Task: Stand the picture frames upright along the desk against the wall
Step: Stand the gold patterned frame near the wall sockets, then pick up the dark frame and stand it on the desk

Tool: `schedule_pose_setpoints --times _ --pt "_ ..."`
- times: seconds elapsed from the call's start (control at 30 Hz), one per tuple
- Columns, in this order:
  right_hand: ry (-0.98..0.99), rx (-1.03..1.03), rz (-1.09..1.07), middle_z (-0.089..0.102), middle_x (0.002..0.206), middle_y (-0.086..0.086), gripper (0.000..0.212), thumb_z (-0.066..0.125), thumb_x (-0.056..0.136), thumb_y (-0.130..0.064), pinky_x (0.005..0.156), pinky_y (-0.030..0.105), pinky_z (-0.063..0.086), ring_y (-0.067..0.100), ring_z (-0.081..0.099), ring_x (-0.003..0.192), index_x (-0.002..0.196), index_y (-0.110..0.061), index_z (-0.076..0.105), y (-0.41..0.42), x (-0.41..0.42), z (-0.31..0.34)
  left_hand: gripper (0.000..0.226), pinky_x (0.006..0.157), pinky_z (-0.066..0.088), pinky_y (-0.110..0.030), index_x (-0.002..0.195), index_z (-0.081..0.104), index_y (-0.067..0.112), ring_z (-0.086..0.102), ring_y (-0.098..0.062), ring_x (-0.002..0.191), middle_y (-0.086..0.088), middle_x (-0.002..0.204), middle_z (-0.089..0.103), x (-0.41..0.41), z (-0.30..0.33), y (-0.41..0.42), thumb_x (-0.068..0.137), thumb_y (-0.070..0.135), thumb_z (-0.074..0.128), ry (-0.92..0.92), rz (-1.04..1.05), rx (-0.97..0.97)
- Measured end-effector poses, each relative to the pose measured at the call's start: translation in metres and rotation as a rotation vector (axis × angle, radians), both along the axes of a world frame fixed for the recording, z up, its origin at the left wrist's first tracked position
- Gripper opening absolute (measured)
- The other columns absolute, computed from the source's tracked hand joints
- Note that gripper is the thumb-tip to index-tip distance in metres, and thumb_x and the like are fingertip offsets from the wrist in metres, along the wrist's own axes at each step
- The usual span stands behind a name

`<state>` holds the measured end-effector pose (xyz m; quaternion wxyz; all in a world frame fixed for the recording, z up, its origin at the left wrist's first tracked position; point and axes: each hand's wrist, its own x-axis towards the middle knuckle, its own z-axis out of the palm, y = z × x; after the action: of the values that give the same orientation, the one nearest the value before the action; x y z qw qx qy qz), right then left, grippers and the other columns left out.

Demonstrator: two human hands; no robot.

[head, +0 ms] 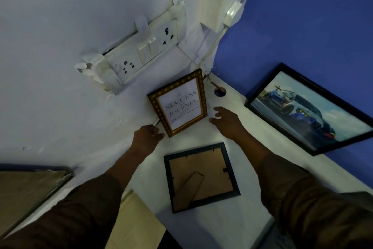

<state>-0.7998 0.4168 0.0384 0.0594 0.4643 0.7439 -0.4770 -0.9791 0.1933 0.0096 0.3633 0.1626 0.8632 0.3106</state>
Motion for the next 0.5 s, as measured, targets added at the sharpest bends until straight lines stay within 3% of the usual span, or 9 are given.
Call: schedule_pose_setpoints --times 0.2,0.33,0.43,0.5 --pt "-0.195 -0.024 -0.096 0.059 0.142 0.01 0.058 0.061 0.095 -0.036 0.108 0.04 0.046 0.029 0.058 0.127 0.149 -0.02 0.046 -0.052 0.085 -0.034 0.072 0.092 0.045 -0.026 0.139 0.05 0.009 0.054 -0.027 0.126 -0.013 0.142 0.052 0.067 -0.018 -0.046 0.082 0.042 0.077 -0.195 -0.094 -0.287" --pt "-0.308 0.061 -0.099 0.069 0.11 0.01 0.027 0.058 0.089 -0.034 0.087 0.043 0.057 0.032 0.067 0.103 0.113 -0.022 0.057 -0.096 0.126 -0.051 0.074 0.103 0.048 -0.042 0.141 0.046 0.009 0.055 -0.034 0.128 -0.019 0.139 0.057 0.1 -0.034 -0.067 0.082 0.044 0.076 -0.36 -0.1 -0.367" --pt "-0.284 0.078 -0.132 0.067 0.107 0.012 0.033 0.061 0.089 -0.036 0.081 0.04 0.057 0.031 0.067 0.097 0.116 -0.018 0.056 -0.115 0.14 -0.06 0.063 0.096 0.05 -0.039 0.134 0.049 0.011 0.057 -0.032 0.121 -0.014 0.133 0.059 0.118 -0.038 -0.072 0.083 0.036 0.075 -0.329 -0.105 -0.333" --pt "-0.268 0.049 -0.187 0.066 0.11 0.011 0.046 0.063 0.085 -0.043 0.085 0.041 0.057 0.03 0.066 0.1 0.123 -0.019 0.053 -0.119 0.143 -0.063 0.068 0.094 0.047 -0.034 0.138 0.047 0.011 0.055 -0.027 0.119 -0.008 0.131 0.057 0.125 -0.034 -0.07 0.081 0.035 0.076 -0.325 -0.123 -0.305"
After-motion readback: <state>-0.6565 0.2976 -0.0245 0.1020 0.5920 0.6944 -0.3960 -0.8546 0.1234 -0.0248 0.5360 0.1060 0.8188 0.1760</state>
